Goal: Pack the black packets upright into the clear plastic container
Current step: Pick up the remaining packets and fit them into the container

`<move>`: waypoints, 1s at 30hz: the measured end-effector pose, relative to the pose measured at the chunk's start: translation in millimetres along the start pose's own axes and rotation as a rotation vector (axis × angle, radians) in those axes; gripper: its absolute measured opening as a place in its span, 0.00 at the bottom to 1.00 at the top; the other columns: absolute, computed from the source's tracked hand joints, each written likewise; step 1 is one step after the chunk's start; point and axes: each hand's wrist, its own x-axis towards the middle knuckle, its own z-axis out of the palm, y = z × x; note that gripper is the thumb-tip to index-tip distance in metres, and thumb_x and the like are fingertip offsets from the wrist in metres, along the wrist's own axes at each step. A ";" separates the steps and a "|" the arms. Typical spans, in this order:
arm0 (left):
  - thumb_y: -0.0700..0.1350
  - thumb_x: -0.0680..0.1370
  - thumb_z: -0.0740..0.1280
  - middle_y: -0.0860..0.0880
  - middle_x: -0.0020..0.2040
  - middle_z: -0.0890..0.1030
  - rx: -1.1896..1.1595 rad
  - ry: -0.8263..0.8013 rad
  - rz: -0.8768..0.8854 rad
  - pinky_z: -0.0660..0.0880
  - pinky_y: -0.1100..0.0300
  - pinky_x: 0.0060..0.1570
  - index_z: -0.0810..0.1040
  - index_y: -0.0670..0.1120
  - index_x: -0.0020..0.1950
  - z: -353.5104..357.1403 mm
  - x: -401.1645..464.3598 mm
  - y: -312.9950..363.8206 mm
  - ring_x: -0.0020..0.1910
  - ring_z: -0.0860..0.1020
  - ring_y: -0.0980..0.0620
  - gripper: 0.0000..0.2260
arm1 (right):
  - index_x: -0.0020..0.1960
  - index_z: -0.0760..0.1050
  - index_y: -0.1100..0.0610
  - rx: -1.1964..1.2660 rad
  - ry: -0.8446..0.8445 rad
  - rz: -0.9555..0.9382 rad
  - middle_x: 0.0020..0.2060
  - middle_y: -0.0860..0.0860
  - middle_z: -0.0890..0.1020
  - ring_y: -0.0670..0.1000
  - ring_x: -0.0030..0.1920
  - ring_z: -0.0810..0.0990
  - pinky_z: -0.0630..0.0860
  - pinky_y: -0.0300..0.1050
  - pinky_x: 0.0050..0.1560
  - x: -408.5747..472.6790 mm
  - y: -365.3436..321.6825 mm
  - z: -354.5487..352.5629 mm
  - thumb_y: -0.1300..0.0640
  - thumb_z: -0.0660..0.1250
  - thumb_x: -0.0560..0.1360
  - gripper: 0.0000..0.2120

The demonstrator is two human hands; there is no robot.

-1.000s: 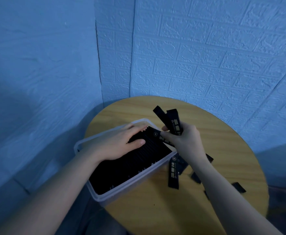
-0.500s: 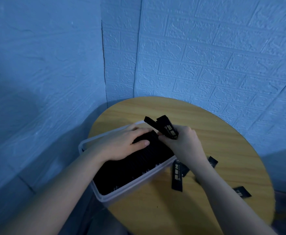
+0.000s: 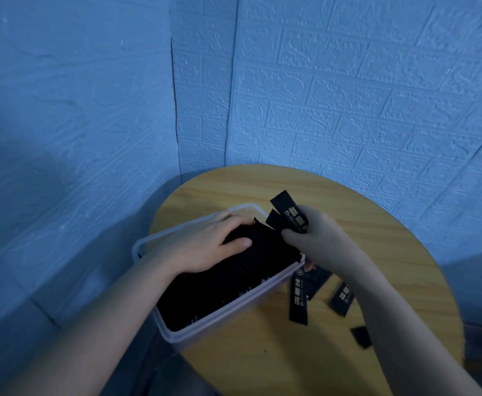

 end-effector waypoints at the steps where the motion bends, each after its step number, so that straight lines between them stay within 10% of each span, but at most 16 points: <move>1: 0.63 0.79 0.54 0.60 0.72 0.64 0.002 0.001 0.000 0.69 0.52 0.64 0.61 0.59 0.75 -0.2 0.0 0.2 0.68 0.69 0.57 0.24 | 0.52 0.74 0.58 0.003 -0.009 -0.009 0.38 0.58 0.80 0.53 0.29 0.78 0.77 0.47 0.29 0.0 -0.3 -0.2 0.60 0.63 0.77 0.04; 13: 0.63 0.79 0.53 0.59 0.76 0.60 0.017 0.002 -0.005 0.68 0.52 0.66 0.54 0.57 0.78 0.3 0.8 -0.2 0.71 0.66 0.56 0.28 | 0.47 0.73 0.44 -0.036 0.076 -0.079 0.36 0.41 0.77 0.50 0.42 0.78 0.76 0.51 0.42 0.9 3.2 13.0 0.58 0.69 0.75 0.10; 30: 0.66 0.75 0.48 0.59 0.72 0.63 0.003 -0.047 0.013 0.67 0.55 0.66 0.58 0.64 0.76 1.1 2.4 -1.6 0.69 0.67 0.57 0.29 | 0.43 0.76 0.53 0.073 0.044 -0.077 0.36 0.57 0.82 0.54 0.33 0.77 0.76 0.54 0.33 -6.3 -1.2 9.2 0.58 0.64 0.77 0.05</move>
